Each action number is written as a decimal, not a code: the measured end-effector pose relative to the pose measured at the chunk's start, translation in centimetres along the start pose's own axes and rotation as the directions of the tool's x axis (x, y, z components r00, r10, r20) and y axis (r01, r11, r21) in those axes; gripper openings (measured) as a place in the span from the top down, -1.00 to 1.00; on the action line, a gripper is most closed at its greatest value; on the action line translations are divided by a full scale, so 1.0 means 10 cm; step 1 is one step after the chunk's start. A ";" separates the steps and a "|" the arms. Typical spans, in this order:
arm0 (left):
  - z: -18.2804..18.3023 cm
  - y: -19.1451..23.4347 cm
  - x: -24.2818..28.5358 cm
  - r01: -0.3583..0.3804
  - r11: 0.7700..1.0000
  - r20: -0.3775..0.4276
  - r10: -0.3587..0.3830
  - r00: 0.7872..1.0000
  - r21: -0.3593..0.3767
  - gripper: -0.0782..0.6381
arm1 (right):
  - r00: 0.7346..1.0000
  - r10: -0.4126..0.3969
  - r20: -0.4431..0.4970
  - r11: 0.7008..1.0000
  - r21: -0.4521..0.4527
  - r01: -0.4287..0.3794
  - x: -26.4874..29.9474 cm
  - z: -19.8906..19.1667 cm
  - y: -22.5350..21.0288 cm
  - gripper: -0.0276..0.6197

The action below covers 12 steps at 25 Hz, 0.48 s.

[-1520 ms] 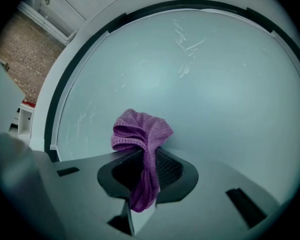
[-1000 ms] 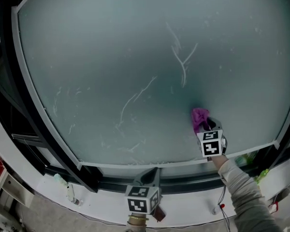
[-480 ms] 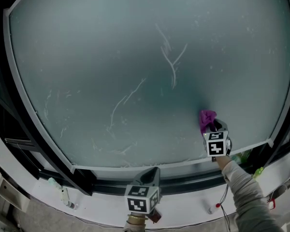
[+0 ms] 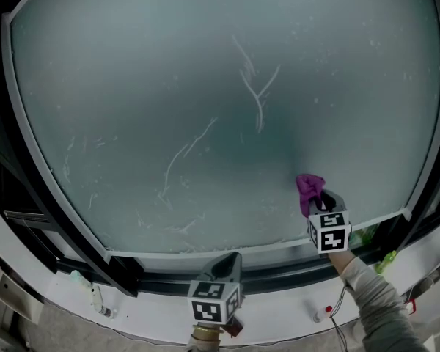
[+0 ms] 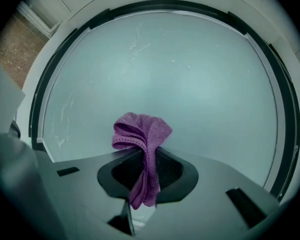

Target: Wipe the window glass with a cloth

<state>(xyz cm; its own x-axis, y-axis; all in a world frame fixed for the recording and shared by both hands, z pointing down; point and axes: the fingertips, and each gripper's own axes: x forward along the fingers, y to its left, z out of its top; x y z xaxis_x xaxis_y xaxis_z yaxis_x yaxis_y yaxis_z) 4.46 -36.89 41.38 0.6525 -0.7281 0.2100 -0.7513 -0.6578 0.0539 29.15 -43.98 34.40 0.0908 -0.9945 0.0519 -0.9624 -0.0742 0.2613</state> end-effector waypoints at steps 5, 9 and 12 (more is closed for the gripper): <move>0.00 -0.01 -0.11 -0.004 1.000 0.017 0.004 1.000 0.004 0.77 | 0.996 0.081 0.023 0.996 0.021 -0.081 -0.39 0.00 0.28 0.73; -0.08 -0.04 -0.21 -0.001 1.000 0.010 0.001 1.000 0.002 0.77 | 0.990 0.137 0.043 0.990 0.019 -0.138 -0.73 -0.04 0.53 0.73; -0.13 -0.06 -0.29 -0.002 1.000 0.017 0.002 1.000 0.002 0.77 | 0.986 0.159 0.044 0.987 0.018 -0.160 -0.99 -0.13 0.72 0.73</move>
<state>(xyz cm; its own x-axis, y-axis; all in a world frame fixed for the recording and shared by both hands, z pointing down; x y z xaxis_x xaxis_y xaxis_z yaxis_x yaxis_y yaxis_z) 2.87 -34.12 41.96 0.6526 -0.7328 0.1930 -0.7525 -0.6566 0.0512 21.69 -34.55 36.98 -0.0746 -0.9959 0.0506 -0.9690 0.0843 0.2322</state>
